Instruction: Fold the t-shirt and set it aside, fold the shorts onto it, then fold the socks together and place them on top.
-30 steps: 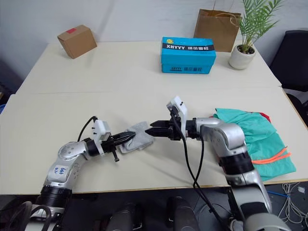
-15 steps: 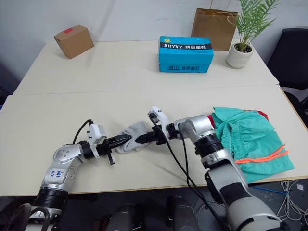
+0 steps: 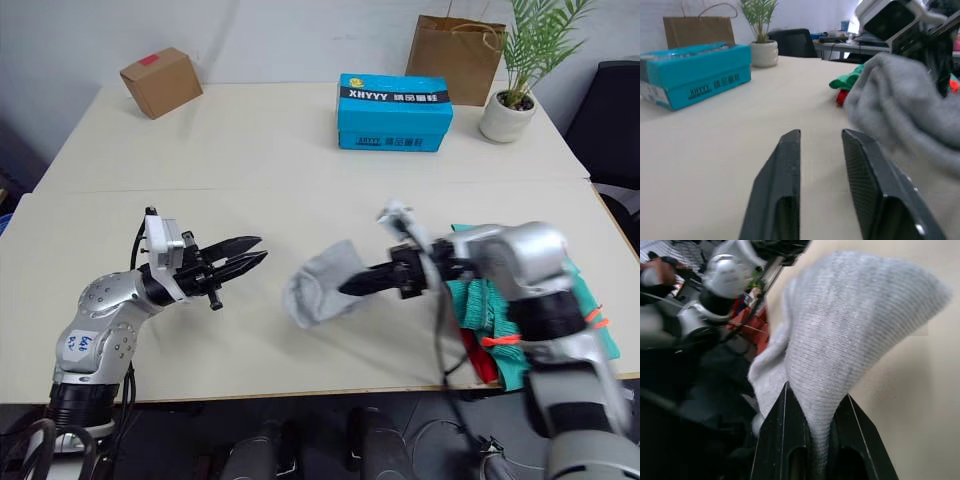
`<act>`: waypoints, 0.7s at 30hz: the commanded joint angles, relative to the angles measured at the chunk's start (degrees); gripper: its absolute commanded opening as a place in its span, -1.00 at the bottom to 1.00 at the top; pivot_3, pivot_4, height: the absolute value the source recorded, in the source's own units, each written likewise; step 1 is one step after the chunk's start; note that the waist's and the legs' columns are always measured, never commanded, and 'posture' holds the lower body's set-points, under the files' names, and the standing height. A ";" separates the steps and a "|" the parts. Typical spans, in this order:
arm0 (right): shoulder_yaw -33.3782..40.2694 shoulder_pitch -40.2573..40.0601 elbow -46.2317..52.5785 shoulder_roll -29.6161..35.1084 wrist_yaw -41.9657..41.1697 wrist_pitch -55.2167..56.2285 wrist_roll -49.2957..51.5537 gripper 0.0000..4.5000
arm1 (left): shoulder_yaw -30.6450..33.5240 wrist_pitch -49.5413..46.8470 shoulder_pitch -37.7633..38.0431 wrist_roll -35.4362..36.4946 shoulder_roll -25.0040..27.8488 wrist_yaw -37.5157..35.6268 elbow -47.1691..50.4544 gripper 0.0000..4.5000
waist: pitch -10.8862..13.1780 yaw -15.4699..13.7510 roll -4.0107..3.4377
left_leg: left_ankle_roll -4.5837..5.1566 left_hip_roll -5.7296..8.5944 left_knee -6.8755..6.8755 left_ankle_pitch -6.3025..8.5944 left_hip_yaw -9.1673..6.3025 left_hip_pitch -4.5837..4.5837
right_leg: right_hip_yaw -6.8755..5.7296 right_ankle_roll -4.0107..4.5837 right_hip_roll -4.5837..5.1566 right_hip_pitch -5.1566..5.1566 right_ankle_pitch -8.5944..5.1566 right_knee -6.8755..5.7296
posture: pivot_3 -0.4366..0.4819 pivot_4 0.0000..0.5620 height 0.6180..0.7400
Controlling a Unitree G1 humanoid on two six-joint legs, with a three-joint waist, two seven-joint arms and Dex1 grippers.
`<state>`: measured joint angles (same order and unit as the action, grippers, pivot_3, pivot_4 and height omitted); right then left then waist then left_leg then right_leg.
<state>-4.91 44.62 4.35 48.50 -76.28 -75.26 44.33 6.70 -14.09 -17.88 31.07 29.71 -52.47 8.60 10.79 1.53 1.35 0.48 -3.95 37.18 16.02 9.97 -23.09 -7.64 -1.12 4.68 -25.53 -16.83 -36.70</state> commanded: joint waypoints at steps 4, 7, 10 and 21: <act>12.71 -5.63 -0.88 22.42 -5.85 0.13 2.27 -1.00 | 0.93 -5.25 0.73 6.25 -0.83 0.90 5.64 0.53 | 0.04 0.04 0.05 | 0.01 -0.03 -0.02 0.02 -0.01 0.06 | 0.02 0.01 -0.10 0.02 0.00 0.06 | -0.05 -0.47 1.00; 11.16 -11.04 -7.21 32.99 -10.13 7.15 -3.60 -1.00 | 0.56 -8.15 -0.35 8.47 -1.51 2.20 7.89 0.97 | 0.06 -0.02 0.06 | 0.00 -0.02 -0.01 -0.02 0.01 0.08 | 0.09 0.02 -0.13 0.03 0.01 0.06 | -0.05 -0.47 1.00; 7.56 -17.08 -14.70 39.74 -15.78 15.07 -7.91 -1.00 | -0.85 -8.15 -1.28 7.34 -0.69 0.25 7.32 0.99 | 0.07 -0.14 0.03 | -0.02 0.02 -0.03 -0.04 0.01 0.08 | 0.12 0.01 -0.15 0.03 0.00 0.07 | -0.05 -0.47 1.00; -1.99 -8.23 -42.35 26.82 -8.62 35.42 -27.50 -1.00 | -1.02 -9.90 -0.96 10.31 -0.34 -1.24 10.97 0.99 | 0.14 0.03 -0.05 | -0.42 0.03 0.07 -0.30 0.18 0.19 | 0.30 -0.06 -0.22 0.01 0.05 -0.11 | -0.05 -0.47 1.00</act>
<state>-7.85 34.92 -34.51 75.57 -86.12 -41.98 19.01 4.69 -23.35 -19.20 39.27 29.26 -54.28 16.45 10.93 1.56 1.30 0.03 -3.93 37.27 15.71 10.15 -22.90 -7.34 -1.18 4.45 -25.51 -16.79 -36.83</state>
